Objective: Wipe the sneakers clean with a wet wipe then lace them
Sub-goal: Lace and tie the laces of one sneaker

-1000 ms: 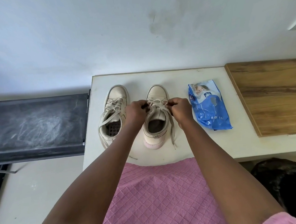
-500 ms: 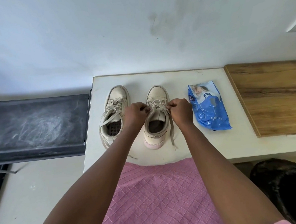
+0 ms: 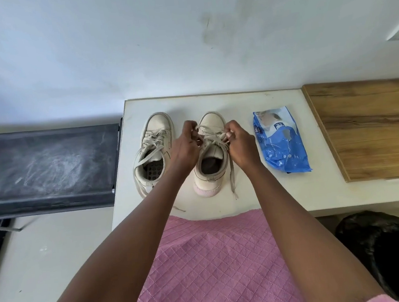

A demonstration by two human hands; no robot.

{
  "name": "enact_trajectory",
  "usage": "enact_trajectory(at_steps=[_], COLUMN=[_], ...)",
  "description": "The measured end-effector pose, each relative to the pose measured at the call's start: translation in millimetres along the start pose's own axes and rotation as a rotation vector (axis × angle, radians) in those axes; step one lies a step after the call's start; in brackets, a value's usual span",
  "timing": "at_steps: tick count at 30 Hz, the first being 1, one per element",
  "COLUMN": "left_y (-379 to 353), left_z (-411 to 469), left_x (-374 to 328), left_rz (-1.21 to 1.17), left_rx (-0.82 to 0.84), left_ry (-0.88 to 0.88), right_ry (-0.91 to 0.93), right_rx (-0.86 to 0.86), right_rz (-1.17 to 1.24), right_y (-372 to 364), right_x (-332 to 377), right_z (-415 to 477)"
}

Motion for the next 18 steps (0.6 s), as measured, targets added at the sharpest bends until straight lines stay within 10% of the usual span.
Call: enact_trajectory(at_steps=[9,18], left_y=[0.2,4.1], left_z=[-4.4,-0.7], left_x=[27.7,11.2], left_rz=[-0.036,0.138], left_rx=[0.014,-0.109], left_ry=[0.111,0.102], right_ry=[-0.301,-0.124], right_rx=[0.087,0.072], right_rz=[0.398,0.075], right_y=[-20.6,-7.2], right_x=[-45.4,-12.4], right_z=[-2.0,9.4])
Point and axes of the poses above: each hand's wrist, its own z-axis towards the middle knuckle, its own y-axis out of the back of the hand, x = y × z, the point moved 8 cm from there along z, towards the middle knuckle, and after that the axes turned 2 degrees about -z, right-handed, at the moved point
